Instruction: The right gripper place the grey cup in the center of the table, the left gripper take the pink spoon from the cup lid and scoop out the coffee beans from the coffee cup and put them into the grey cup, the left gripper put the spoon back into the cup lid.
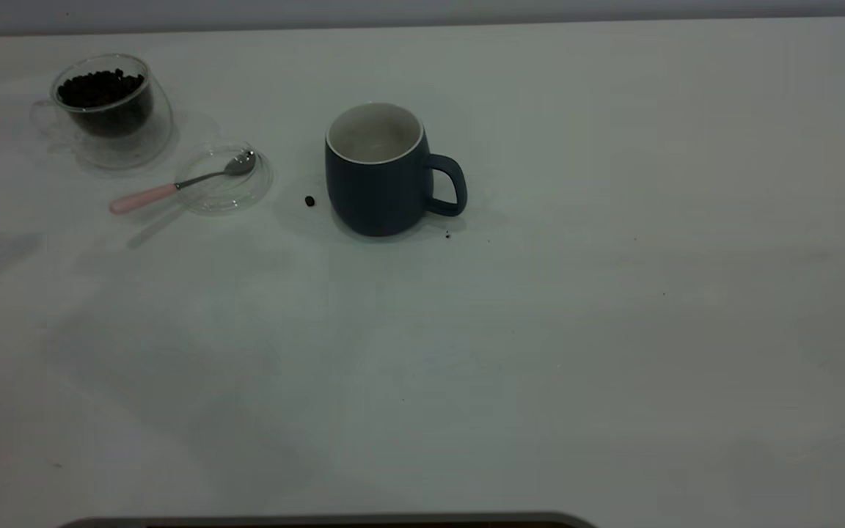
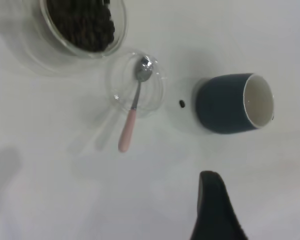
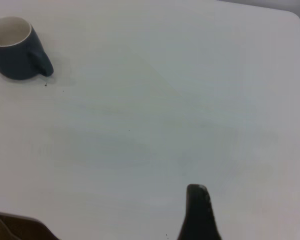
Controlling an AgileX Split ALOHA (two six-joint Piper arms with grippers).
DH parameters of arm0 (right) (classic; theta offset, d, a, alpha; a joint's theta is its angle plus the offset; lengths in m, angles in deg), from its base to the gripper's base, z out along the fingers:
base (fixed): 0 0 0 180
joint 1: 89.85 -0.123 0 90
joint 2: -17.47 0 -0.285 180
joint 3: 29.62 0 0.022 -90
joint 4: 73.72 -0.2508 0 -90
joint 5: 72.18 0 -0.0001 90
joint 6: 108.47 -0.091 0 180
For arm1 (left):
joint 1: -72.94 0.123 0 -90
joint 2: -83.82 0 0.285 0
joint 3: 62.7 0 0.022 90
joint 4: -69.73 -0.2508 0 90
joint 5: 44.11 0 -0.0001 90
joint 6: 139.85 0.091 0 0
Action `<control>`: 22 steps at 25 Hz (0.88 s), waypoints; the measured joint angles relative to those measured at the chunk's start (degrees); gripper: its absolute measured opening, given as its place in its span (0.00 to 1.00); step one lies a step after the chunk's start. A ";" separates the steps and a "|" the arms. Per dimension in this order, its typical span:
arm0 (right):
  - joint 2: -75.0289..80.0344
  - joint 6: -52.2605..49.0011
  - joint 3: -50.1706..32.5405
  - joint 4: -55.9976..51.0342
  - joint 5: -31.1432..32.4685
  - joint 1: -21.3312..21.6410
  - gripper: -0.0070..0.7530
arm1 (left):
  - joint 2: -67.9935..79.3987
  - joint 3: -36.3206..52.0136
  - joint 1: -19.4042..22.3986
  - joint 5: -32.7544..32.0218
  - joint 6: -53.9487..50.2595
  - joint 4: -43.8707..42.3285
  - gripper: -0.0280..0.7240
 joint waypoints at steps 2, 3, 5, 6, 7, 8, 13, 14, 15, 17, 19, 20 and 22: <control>0.00 0.00 0.00 0.00 0.00 0.00 0.78 | -6.86 -1.53 -0.20 -1.58 -4.97 -5.12 0.73; 0.00 0.00 0.00 0.00 0.00 0.00 0.78 | -10.60 -1.87 -0.45 -2.19 -7.43 -6.80 0.73; 0.00 0.00 0.00 0.00 0.00 0.00 0.78 | -17.90 -2.02 -1.29 -3.72 -11.69 -11.05 0.73; 0.00 0.00 0.00 0.00 0.00 0.00 0.78 | -20.81 -2.02 -1.86 -4.56 -13.57 -13.63 0.73; 0.00 0.00 0.00 0.00 0.00 0.00 0.78 | -24.20 -2.02 -2.66 -5.28 -15.91 -15.72 0.73; 0.00 0.00 0.00 0.00 0.00 0.00 0.78 | -27.47 -2.02 -3.59 -5.79 -18.32 -18.18 0.73; 0.00 0.00 0.00 0.00 0.00 0.00 0.78 | -40.86 -1.89 -11.22 -8.77 -28.72 -29.77 0.73; 0.00 0.00 0.00 0.00 0.00 0.00 0.78 | -43.40 -1.54 -13.41 -8.82 -30.81 -31.54 0.73; 0.00 0.00 0.00 0.00 0.00 0.00 0.78 | -45.96 -0.92 -15.48 -8.82 -32.95 -33.88 0.73; 0.00 0.00 0.00 0.00 0.00 0.00 0.78 | -50.71 0.71 -18.70 -8.82 -36.72 -38.44 0.73; 0.00 0.00 0.00 0.00 0.00 0.00 0.78 | -56.24 3.38 -21.25 -8.82 -39.93 -42.28 0.73; 0.00 0.00 0.00 0.00 0.00 0.00 0.78 | -58.62 4.60 -22.11 -8.82 -41.05 -43.88 0.73; 0.00 0.00 0.00 0.00 0.00 0.00 0.78 | -64.39 7.52 -23.77 -8.82 -42.70 -45.58 0.73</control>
